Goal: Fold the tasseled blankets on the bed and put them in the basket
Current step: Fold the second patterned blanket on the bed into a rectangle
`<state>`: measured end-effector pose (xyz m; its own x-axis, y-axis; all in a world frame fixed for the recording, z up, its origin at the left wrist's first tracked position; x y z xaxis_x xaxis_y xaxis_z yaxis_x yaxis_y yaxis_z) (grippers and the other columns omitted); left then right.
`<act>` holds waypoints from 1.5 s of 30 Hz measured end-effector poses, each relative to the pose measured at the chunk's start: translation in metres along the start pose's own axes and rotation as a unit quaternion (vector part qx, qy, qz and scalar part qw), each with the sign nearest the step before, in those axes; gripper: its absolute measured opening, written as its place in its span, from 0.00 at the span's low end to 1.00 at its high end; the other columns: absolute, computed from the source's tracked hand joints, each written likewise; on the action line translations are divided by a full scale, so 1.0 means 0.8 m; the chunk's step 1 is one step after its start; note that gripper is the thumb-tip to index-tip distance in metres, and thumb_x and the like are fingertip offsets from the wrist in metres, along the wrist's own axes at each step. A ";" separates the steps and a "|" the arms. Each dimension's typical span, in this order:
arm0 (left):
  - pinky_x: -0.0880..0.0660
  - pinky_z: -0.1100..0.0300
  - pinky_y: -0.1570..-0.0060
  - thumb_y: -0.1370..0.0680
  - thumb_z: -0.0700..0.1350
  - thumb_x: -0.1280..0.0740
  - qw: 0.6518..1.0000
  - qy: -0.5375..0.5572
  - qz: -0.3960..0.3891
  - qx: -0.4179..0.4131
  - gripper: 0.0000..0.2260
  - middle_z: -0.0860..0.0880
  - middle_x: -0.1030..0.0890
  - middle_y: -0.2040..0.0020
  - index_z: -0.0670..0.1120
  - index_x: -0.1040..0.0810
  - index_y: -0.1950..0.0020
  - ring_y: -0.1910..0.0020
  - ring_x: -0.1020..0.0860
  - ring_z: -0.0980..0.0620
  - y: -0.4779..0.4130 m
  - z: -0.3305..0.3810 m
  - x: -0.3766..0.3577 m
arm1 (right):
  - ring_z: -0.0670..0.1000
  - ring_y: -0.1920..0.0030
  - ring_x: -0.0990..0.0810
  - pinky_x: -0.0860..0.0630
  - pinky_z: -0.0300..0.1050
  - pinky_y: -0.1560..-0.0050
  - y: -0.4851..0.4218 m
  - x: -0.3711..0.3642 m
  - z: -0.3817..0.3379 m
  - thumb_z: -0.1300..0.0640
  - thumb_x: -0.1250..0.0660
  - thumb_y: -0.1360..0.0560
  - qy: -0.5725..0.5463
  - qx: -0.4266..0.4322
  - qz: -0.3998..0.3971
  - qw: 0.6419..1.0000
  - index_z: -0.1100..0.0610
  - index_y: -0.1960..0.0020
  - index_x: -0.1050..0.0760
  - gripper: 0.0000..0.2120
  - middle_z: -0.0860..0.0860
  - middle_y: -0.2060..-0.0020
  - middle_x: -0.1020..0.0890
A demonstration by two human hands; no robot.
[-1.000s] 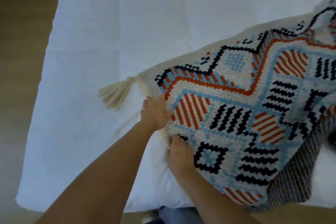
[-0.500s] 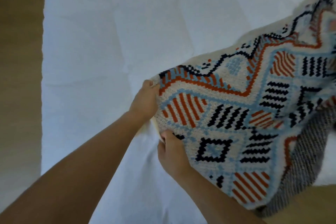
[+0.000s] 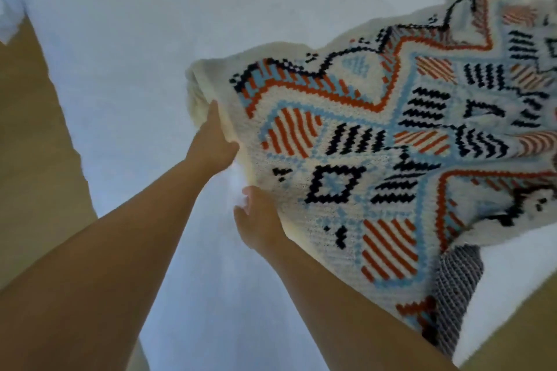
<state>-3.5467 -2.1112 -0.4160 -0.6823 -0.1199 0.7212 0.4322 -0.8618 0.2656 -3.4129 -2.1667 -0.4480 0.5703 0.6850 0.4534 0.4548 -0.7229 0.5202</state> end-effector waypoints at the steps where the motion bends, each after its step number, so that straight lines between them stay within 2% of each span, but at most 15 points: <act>1: 0.31 0.52 0.43 0.24 0.43 0.34 0.997 0.045 -0.030 0.055 0.37 0.40 0.36 0.27 0.46 0.55 0.23 0.33 0.32 0.39 0.006 -0.020 -0.018 | 0.51 0.39 0.28 0.32 0.41 0.40 0.009 -0.003 0.018 0.59 0.43 0.22 0.003 -0.003 -0.002 1.000 0.58 0.31 0.36 0.19 0.54 0.37 0.29; 4: 0.37 0.49 0.31 0.24 0.50 0.34 0.981 0.115 -0.026 0.153 0.36 0.40 0.40 0.25 0.42 0.52 0.24 0.28 0.38 0.42 0.010 -0.055 -0.048 | 0.40 0.53 0.28 0.33 0.25 0.56 0.049 -0.001 0.059 0.57 0.41 0.23 -0.020 0.004 0.065 0.998 0.55 0.35 0.32 0.16 0.48 0.45 0.27; 6: 0.38 0.49 0.30 0.24 0.52 0.35 0.978 0.129 -0.014 0.166 0.34 0.41 0.37 0.26 0.41 0.47 0.25 0.29 0.37 0.43 0.003 -0.057 -0.049 | 0.42 0.53 0.28 0.34 0.23 0.56 0.077 0.009 0.086 0.57 0.38 0.24 -0.002 0.002 0.142 0.990 0.55 0.39 0.29 0.13 0.46 0.50 0.28; 12: 0.31 0.51 0.41 0.25 0.49 0.33 0.991 0.075 -0.059 0.094 0.29 0.40 0.30 0.33 0.41 0.41 0.29 0.36 0.30 0.41 0.024 -0.012 -0.073 | 0.58 0.46 0.24 0.25 0.50 0.45 0.128 0.030 0.127 0.56 0.31 0.31 0.279 -0.020 0.193 0.941 0.60 0.39 0.28 0.21 0.57 0.46 0.23; 15: 0.34 0.56 0.42 0.26 0.49 0.31 0.962 0.219 -0.048 0.158 0.40 0.41 0.37 0.27 0.47 0.53 0.24 0.31 0.34 0.41 0.085 0.002 -0.106 | 0.57 0.50 0.21 0.23 0.49 0.50 0.126 0.036 0.130 0.58 0.30 0.32 0.318 -0.014 0.221 0.922 0.61 0.41 0.26 0.20 0.57 0.49 0.20; 17: 0.33 0.57 0.46 0.28 0.47 0.29 0.925 0.311 -0.041 0.215 0.39 0.41 0.33 0.30 0.47 0.50 0.25 0.37 0.29 0.42 0.135 0.007 -0.133 | 0.56 0.46 0.24 0.25 0.48 0.46 0.125 0.043 0.138 0.59 0.36 0.27 0.330 -0.025 0.202 0.922 0.60 0.38 0.29 0.18 0.56 0.46 0.22; 20: 0.25 0.57 0.53 0.28 0.46 0.28 0.894 0.360 -0.061 0.259 0.25 0.48 0.21 0.49 0.42 0.34 0.36 0.53 0.22 0.50 0.199 0.014 -0.173 | 0.54 0.41 0.29 0.29 0.44 0.44 0.125 0.057 0.158 0.61 0.44 0.22 0.322 -0.069 0.171 0.929 0.59 0.35 0.33 0.16 0.55 0.41 0.27; 22: 0.24 0.53 0.55 0.26 0.48 0.31 0.903 0.328 -0.087 0.264 0.13 0.48 0.21 0.59 0.41 0.26 0.49 0.59 0.22 0.49 0.224 0.020 -0.190 | 0.56 0.46 0.25 0.29 0.45 0.52 0.126 0.055 0.153 0.65 0.44 0.23 0.274 -0.053 0.142 0.950 0.61 0.42 0.28 0.12 0.57 0.48 0.24; 25: 0.27 0.52 0.60 0.25 0.46 0.34 0.890 0.353 -0.083 0.278 0.11 0.44 0.24 0.64 0.42 0.30 0.64 0.63 0.26 0.47 0.245 0.019 -0.196 | 0.57 0.53 0.22 0.28 0.44 0.57 0.147 0.029 0.135 0.66 0.43 0.24 0.198 0.028 0.081 0.976 0.63 0.47 0.25 0.10 0.58 0.55 0.21; 28: 0.33 0.53 0.64 0.24 0.41 0.36 0.897 0.323 -0.030 0.299 0.14 0.44 0.31 0.67 0.43 0.36 0.67 0.66 0.32 0.48 0.265 -0.006 -0.181 | 0.57 0.49 0.22 0.26 0.47 0.48 0.177 -0.003 0.131 0.65 0.43 0.23 0.174 0.048 0.052 0.982 0.64 0.43 0.26 0.11 0.60 0.49 0.20; 33: 0.39 0.57 0.68 0.24 0.41 0.37 0.922 0.239 0.022 0.305 0.16 0.47 0.35 0.71 0.45 0.39 0.69 0.70 0.37 0.50 0.279 -0.056 -0.149 | 0.54 0.48 0.22 0.27 0.43 0.48 0.178 -0.053 0.107 0.64 0.45 0.21 0.194 0.067 0.007 0.979 0.63 0.43 0.25 0.12 0.59 0.48 0.20; 37: 0.36 0.57 0.66 0.24 0.42 0.37 0.938 0.205 0.008 0.280 0.10 0.47 0.30 0.67 0.43 0.30 0.65 0.67 0.33 0.49 0.282 -0.054 -0.152 | 0.51 0.56 0.29 0.32 0.44 0.53 0.175 -0.033 0.119 0.64 0.44 0.22 0.087 -0.008 -0.014 0.996 0.49 0.58 0.27 0.13 0.51 0.58 0.24; 39: 0.30 0.56 0.60 0.23 0.44 0.37 0.937 0.206 -0.004 0.281 0.06 0.47 0.24 0.61 0.42 0.24 0.55 0.60 0.26 0.48 0.291 -0.048 -0.157 | 0.50 0.56 0.26 0.29 0.42 0.53 0.184 -0.012 0.133 0.62 0.44 0.22 0.043 -0.011 0.000 0.999 0.53 0.54 0.25 0.11 0.50 0.58 0.24; 41: 0.31 0.56 0.63 0.24 0.47 0.36 0.934 0.220 -0.031 0.279 0.08 0.48 0.26 0.64 0.44 0.28 0.60 0.65 0.28 0.47 0.305 -0.042 -0.167 | 0.49 0.53 0.25 0.30 0.35 0.56 0.199 0.019 0.162 0.61 0.42 0.22 0.009 -0.047 0.049 0.998 0.59 0.45 0.25 0.10 0.50 0.52 0.25; 45: 0.30 0.56 0.65 0.27 0.50 0.31 0.925 0.217 -0.106 0.294 0.14 0.45 0.24 0.64 0.44 0.32 0.65 0.67 0.28 0.49 0.352 -0.020 -0.205 | 0.52 0.51 0.24 0.29 0.41 0.54 0.245 0.093 0.245 0.59 0.39 0.23 0.034 -0.135 0.168 0.976 0.58 0.47 0.26 0.07 0.55 0.49 0.23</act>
<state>-3.3223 -2.3421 -0.4694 -0.9053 -0.2759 0.3229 0.4212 -0.4863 0.7656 -3.1469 -2.2751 -0.4544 0.6049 0.4244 0.6738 0.0480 -0.8641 0.5011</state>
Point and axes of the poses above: each hand's wrist, its own y-axis away from the middle knuckle, its own x-axis out of the back of the hand, z = x × y, the point moved 4 cm from there along -y, towards the middle knuckle
